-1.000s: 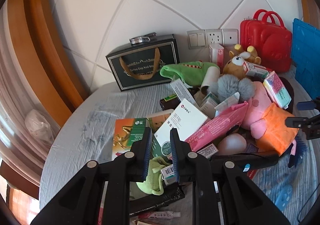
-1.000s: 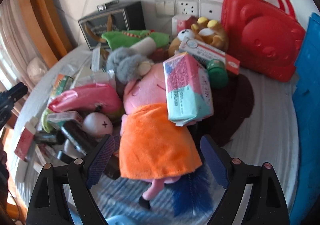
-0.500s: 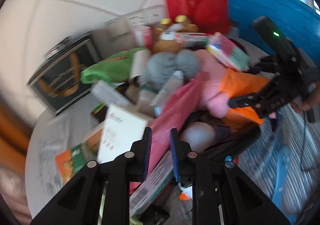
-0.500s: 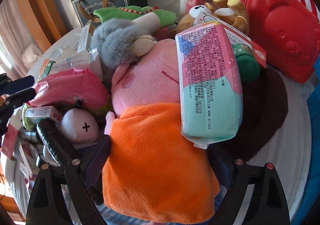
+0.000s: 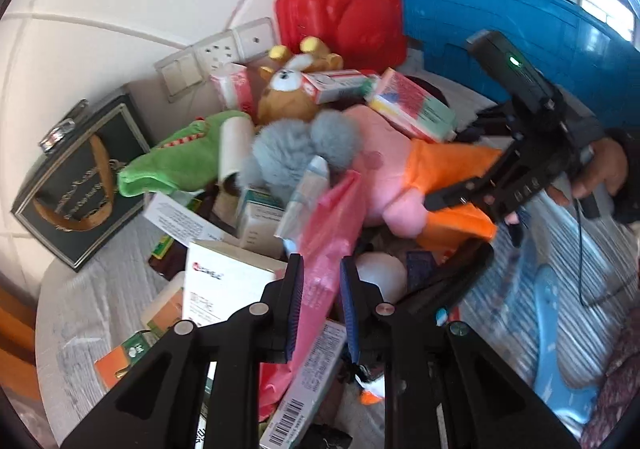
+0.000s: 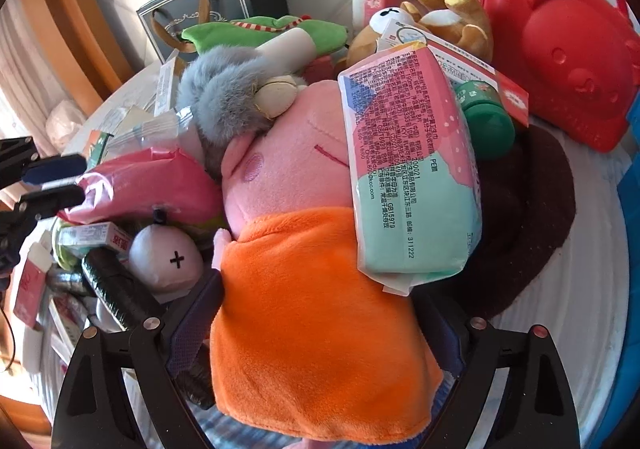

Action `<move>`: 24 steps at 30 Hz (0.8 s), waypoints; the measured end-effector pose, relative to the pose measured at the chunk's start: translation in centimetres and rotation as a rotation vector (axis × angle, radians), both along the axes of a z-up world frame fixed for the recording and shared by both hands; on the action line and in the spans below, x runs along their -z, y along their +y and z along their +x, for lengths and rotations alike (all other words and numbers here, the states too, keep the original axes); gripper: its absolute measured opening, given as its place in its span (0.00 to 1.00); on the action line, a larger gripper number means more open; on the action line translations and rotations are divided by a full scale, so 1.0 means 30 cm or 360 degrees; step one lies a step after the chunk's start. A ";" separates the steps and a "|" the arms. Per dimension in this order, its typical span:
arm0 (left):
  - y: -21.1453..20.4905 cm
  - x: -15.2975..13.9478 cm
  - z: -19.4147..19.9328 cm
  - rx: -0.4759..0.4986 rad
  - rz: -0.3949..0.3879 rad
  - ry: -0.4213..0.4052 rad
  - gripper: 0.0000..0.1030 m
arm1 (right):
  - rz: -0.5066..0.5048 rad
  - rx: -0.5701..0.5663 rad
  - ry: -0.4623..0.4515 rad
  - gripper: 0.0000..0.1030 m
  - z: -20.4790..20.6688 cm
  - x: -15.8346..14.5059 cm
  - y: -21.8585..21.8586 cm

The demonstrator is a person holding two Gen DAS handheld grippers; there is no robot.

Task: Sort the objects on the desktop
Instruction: 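Reach left tool toward the white box while right tool reaches the teal-pink pack, then grasp the pink wrapped packet with left tool while right tool grasps the pink pig plush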

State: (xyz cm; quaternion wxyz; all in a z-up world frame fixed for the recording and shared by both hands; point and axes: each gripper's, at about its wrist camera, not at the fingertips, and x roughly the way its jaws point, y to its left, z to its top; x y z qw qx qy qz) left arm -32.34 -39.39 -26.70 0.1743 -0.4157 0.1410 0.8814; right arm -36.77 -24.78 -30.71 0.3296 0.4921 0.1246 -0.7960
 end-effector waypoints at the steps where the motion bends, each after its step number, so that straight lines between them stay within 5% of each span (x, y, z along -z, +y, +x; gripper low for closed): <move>1: 0.002 0.009 -0.001 0.0024 -0.0023 -0.0025 0.18 | 0.0001 0.0001 -0.0003 0.89 -0.002 0.000 -0.001; 4: 0.004 0.023 -0.003 0.0053 -0.0091 -0.0059 0.18 | -0.0009 0.0013 -0.0012 0.89 -0.003 -0.003 -0.003; 11: -0.059 -0.029 -0.010 -0.0016 -0.0002 -0.0036 0.18 | -0.0006 0.0021 -0.0023 0.89 -0.004 0.000 -0.007; 21: -0.087 0.024 -0.031 -0.0213 0.0167 -0.0179 0.19 | 0.0011 0.0020 -0.0024 0.90 0.002 0.001 -0.012; 24: -0.099 0.024 -0.037 -0.0206 0.0327 -0.0261 0.45 | 0.0008 0.0024 -0.0027 0.90 0.002 0.000 -0.013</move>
